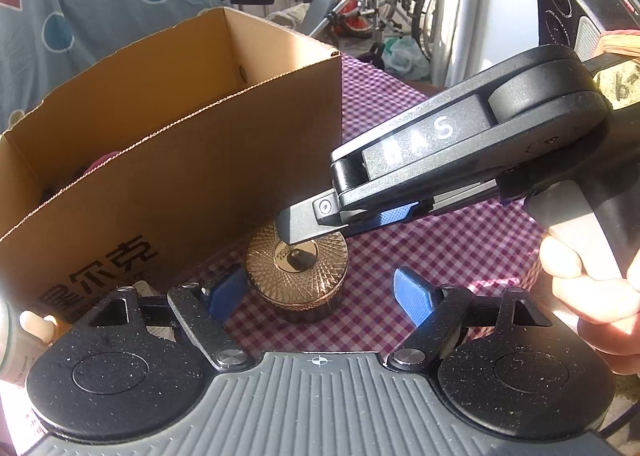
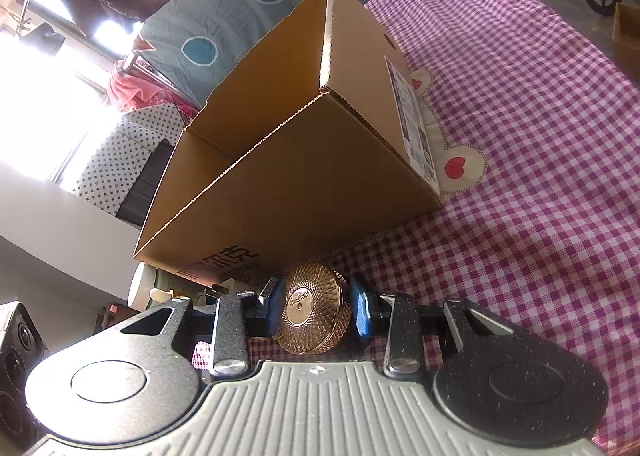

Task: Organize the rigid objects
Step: 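Lift the gold-patterned jar off the table with the right gripper, then carry the gold jar into the box and open the right gripper, then move the right tool out of the box to the white plug charger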

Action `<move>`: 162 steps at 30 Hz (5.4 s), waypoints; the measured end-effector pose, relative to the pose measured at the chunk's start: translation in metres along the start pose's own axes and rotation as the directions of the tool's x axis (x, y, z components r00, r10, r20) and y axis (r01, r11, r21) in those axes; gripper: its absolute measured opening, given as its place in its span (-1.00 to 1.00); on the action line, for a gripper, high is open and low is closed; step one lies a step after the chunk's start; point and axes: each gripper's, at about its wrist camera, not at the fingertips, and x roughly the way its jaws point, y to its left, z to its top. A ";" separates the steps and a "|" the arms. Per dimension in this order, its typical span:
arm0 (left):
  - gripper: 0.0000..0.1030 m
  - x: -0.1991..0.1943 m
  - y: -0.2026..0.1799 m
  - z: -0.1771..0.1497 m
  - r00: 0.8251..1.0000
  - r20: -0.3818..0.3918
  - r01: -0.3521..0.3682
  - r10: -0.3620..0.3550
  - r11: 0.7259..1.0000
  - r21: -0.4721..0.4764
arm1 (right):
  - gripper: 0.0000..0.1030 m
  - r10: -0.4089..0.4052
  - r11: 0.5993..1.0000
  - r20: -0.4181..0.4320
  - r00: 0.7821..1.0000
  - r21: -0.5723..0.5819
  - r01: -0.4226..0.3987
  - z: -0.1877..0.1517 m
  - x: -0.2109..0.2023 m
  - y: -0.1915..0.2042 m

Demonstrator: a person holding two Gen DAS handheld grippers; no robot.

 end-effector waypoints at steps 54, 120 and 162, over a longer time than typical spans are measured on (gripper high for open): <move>0.08 -0.070 0.037 0.031 0.987 0.163 0.006 0.017 0.991 -0.137 | -0.27 -0.029 0.975 0.134 0.991 -0.212 0.058 0.012 -0.054 0.097; 0.83 -0.118 0.112 0.071 0.989 0.133 0.098 -0.061 0.950 -0.297 | -0.26 0.058 0.970 0.207 0.977 -0.244 -0.006 0.054 -0.109 0.111; -0.27 0.006 0.085 -0.056 0.989 0.098 -0.077 0.106 0.961 -0.265 | -0.29 0.071 0.997 -0.141 0.987 0.049 -0.065 -0.016 0.066 0.052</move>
